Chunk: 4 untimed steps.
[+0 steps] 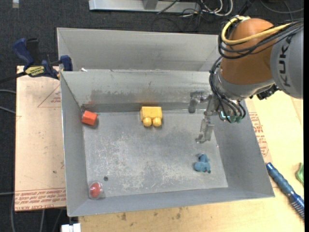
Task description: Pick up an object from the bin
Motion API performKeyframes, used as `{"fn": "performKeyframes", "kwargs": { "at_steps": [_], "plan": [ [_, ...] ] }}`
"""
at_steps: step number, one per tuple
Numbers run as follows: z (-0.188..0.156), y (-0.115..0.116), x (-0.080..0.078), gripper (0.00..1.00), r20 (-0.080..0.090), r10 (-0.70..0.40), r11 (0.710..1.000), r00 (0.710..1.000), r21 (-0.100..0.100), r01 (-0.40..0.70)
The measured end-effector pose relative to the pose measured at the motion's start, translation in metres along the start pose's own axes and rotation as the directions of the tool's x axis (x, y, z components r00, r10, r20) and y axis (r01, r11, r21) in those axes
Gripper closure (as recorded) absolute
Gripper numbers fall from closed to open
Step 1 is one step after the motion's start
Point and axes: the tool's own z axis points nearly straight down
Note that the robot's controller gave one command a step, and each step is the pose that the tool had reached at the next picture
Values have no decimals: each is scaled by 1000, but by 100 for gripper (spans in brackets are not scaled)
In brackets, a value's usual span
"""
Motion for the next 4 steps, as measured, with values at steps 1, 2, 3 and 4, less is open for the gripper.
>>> {"fn": "performKeyframes", "kwargs": {
  "at_steps": [1,2,3,4],
  "plan": [
    [128,-45,64,0,-1,-343,939,939,0,343],
    [147,-75,64,0,3,-704,710,710,4,704],
    [147,-74,63,100,4,-704,710,710,4,704],
    [146,-61,58,100,5,-880,475,475,6,880]
  ]
}}
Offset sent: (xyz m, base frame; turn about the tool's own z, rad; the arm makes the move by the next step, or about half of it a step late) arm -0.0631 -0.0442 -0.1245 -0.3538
